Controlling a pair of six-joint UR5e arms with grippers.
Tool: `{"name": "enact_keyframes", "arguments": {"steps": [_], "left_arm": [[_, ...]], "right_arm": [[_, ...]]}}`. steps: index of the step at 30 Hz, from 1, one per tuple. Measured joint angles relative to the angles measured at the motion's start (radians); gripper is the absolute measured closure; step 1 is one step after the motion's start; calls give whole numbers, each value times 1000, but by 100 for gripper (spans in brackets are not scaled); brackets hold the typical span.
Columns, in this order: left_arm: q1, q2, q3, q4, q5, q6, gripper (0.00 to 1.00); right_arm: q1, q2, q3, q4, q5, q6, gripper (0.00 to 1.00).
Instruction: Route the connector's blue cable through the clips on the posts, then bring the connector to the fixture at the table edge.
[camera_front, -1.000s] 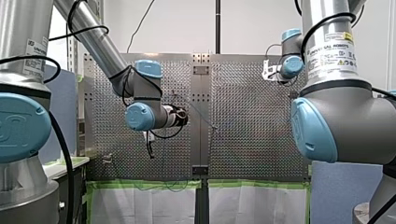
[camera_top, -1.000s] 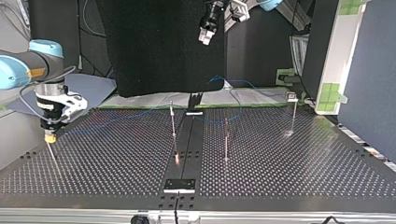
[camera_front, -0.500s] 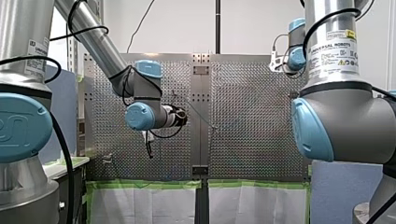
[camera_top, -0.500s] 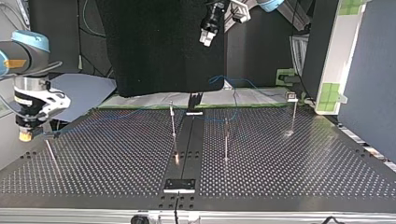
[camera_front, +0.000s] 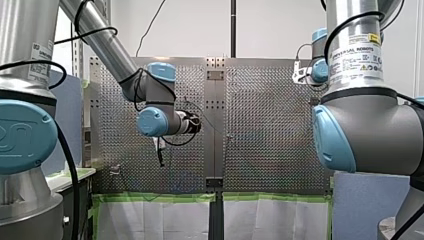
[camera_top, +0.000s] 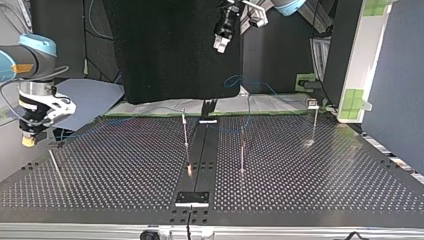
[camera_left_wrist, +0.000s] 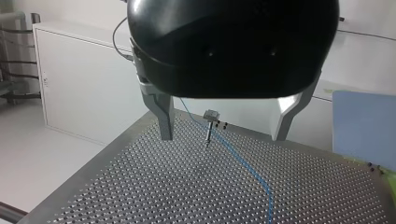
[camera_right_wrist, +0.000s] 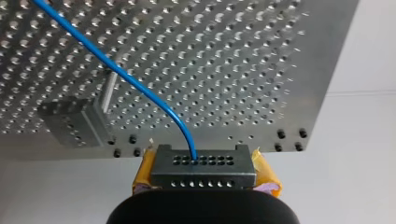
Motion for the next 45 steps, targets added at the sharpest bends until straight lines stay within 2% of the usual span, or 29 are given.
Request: {"name": "enact_keyframes", "arguments": {"steps": [3,9,15,25,34,43,45], "left_arm": [[2,0,11,-6,0,5,0],[5,-1,19,-8,-2,22,0],[8,-1,19,2,-2,55,0],[9,-1,18,-8,1,119,0],[9,-1,18,-6,-1,130,0],[9,-3,18,-3,-3,131,0],[9,-2,18,0,-3,132,0]], "right_arm": [[-2,12,0,-7,-13,-2,100],[-12,25,0,-17,-58,-14,100],[-24,43,3,-12,-105,-45,100],[-62,109,3,35,-188,-127,100],[-96,184,3,-7,-274,-213,100],[-136,191,-2,-24,-352,-288,100],[-143,191,-5,-23,-366,-295,100]]}}
